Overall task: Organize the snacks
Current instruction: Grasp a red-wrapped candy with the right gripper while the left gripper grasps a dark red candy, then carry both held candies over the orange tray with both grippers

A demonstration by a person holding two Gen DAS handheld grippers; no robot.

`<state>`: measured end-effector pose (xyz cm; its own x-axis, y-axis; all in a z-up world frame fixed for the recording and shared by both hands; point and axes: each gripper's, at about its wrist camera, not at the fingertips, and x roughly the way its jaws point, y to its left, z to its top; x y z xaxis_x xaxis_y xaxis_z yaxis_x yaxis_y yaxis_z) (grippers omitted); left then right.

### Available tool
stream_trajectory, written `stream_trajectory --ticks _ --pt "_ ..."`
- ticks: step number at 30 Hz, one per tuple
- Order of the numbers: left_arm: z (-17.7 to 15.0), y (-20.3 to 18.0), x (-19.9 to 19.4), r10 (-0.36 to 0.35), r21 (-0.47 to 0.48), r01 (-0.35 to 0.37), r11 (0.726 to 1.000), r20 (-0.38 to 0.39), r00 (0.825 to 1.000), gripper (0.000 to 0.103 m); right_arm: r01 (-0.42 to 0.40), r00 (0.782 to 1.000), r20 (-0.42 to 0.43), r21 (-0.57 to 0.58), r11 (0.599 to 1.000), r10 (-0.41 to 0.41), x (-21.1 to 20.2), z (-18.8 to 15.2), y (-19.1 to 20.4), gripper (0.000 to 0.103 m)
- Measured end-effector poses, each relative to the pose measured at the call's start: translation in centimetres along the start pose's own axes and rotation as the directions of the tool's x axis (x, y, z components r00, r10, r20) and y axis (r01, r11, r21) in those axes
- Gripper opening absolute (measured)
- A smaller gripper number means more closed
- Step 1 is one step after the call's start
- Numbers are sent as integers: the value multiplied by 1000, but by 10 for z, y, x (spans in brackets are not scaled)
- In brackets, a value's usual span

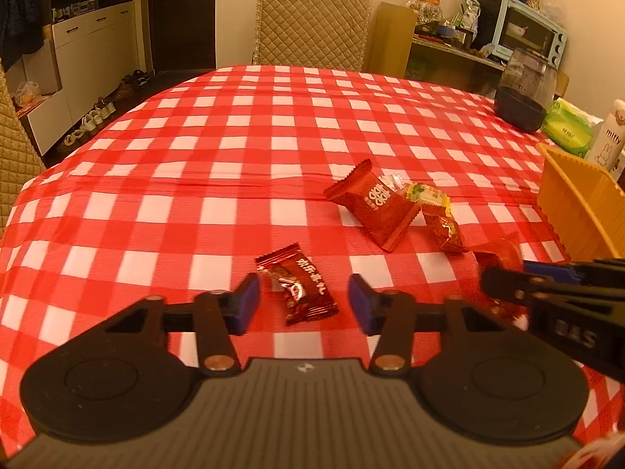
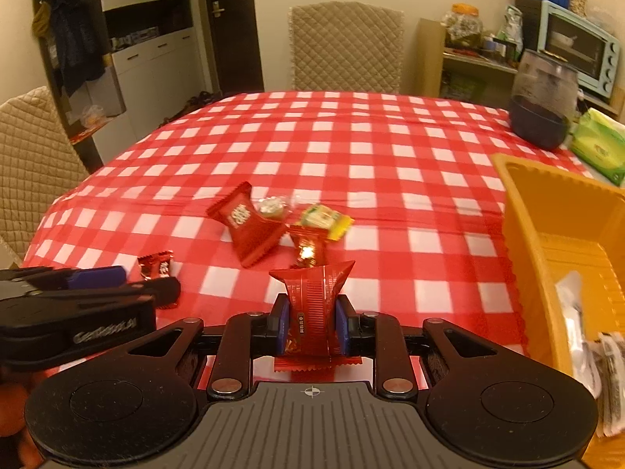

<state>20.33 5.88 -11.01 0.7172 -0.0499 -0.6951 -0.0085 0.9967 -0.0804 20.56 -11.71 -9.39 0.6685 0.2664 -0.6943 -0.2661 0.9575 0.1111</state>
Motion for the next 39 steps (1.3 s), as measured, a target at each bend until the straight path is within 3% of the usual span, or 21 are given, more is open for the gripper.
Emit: stream_trajectory --ticks 4,8,21,31,39 --pt "-1 -6 8 26 18 -26 1000 2 1000 38 8 1000 -8 11 1000 -8 -3 -4 -6 25" --pt "-1 -6 11 51 23 -51 998 2 999 23 11 1000 -13 18 1000 -11 -4 -5 -9 25" --pt "-7 -8 -27 10 -8 -10 1000 -8 1000 22 14 1000 -24 37 999 -13 -21 -12 -7 25" --pt "-13 -37 -81 -50 -20 50 999 2 999 22 34 999 -3 83 996 -34 -78 -20 -12 25" --pt "-12 -71 -116 -93 20 93 995 19 995 22 92 995 20 119 989 -95 -126 -24 -34 25"
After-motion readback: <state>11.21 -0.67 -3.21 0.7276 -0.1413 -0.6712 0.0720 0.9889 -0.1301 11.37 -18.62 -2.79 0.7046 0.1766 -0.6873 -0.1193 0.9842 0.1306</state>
